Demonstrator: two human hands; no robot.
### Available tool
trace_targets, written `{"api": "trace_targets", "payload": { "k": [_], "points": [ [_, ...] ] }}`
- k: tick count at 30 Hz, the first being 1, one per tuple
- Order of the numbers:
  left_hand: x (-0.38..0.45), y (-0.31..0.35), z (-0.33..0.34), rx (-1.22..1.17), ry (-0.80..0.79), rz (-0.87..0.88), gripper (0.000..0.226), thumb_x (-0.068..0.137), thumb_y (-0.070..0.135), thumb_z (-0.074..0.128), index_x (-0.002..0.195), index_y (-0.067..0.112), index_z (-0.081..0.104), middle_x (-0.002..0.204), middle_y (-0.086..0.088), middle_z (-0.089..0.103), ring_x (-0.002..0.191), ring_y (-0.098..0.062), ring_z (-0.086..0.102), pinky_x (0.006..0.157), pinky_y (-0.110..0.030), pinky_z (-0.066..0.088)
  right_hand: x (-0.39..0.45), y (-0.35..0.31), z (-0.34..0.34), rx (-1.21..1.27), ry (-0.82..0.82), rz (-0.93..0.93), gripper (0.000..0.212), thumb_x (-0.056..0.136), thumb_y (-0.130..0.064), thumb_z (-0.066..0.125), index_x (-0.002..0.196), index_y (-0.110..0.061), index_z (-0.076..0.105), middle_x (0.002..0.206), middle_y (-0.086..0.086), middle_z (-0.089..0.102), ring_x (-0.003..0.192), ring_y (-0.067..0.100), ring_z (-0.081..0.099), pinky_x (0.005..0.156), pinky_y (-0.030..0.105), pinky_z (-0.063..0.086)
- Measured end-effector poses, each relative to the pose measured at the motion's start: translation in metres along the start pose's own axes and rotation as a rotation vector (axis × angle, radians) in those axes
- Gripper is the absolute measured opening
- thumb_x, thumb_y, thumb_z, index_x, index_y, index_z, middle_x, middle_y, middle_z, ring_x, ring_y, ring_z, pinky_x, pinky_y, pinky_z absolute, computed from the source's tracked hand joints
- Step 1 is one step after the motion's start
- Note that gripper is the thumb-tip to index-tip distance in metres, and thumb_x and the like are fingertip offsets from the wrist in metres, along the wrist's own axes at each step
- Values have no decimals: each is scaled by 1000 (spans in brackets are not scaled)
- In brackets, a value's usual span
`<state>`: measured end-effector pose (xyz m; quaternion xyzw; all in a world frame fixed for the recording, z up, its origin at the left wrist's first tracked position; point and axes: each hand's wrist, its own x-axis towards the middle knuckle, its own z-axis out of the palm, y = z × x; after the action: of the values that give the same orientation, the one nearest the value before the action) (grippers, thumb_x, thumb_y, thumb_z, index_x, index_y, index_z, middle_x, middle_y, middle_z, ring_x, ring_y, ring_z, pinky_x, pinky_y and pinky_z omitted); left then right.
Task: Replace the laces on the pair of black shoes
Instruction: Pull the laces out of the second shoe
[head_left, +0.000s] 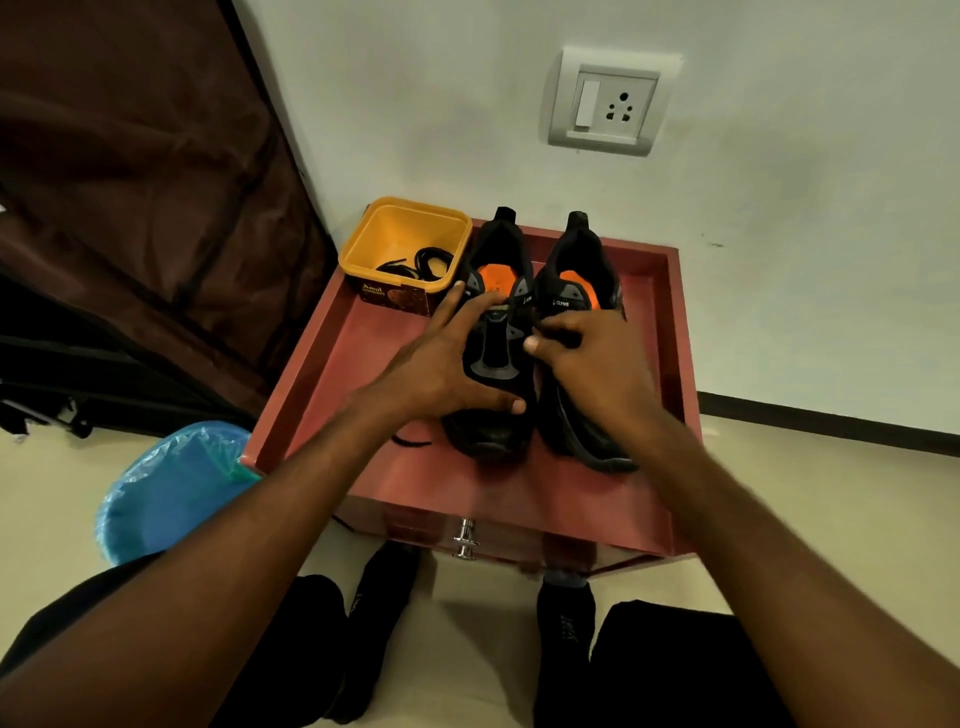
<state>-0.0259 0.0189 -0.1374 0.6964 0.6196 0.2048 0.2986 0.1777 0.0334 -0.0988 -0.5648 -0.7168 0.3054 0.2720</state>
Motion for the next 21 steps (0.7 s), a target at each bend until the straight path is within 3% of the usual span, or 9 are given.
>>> {"api": "trace_targets", "payload": {
  "k": [2,4,8,10,12,14,16,18,21],
  "points": [
    [0,-1,0,3,5,2,125,54,64,92,154,55,18,172,9,-11,155,-23,24,108,-38,42,-2,-4,10,-199,-80,-27,29,92,-26,77,119,-16,76,112,2,77,102,16,71,88,31,57],
    [0,-1,1,3,6,1,125,54,63,93,154,56,18,172,10,-10,155,-22,24,107,-37,42,1,-7,13,-302,-106,-37,24,92,-24,75,114,-16,78,105,4,77,97,22,72,84,40,60],
    [0,-2,0,-5,-1,7,125,53,66,92,153,57,17,172,10,-10,156,-22,22,112,-42,43,10,-4,0,-122,-115,69,12,93,-21,73,102,-18,81,93,-3,78,88,12,71,79,28,57],
    [-2,-2,-3,-23,-2,2,124,54,65,93,154,56,19,172,10,-9,156,-22,21,114,-41,41,13,-3,-14,275,-84,249,12,97,-19,69,101,-17,81,92,-5,76,90,9,70,77,22,52],
    [-3,-1,-4,-33,4,-2,123,56,62,94,154,53,20,172,10,-8,156,-21,21,112,-37,38,14,-4,-35,846,-79,361,18,102,-16,59,94,-17,75,86,-4,73,90,15,67,78,25,50],
    [-3,2,-3,-19,6,-2,122,57,62,93,154,53,20,172,11,-8,156,-22,21,108,-35,37,14,-4,-57,1456,-60,335,22,102,-13,52,87,-17,67,91,1,72,96,20,69,89,33,51],
    [-3,3,-2,-1,9,-3,122,56,63,93,153,55,20,172,12,-9,156,-22,22,106,-35,38,13,-2,-67,1694,-35,314,24,103,-15,50,84,-17,64,91,3,72,87,17,71,87,34,53],
    [-3,3,-1,3,4,-7,122,56,63,93,153,56,19,172,12,-10,155,-22,23,107,-37,40,12,-2,-59,1327,3,280,23,105,-19,52,86,-17,64,84,0,69,67,12,62,70,28,52],
    [-2,2,0,-2,0,-8,125,56,63,93,155,54,17,172,11,-11,156,-23,22,111,-41,42,6,0,-24,317,85,92,12,99,-29,66,99,-22,76,86,-5,75,69,10,65,69,30,54]
  ]
}}
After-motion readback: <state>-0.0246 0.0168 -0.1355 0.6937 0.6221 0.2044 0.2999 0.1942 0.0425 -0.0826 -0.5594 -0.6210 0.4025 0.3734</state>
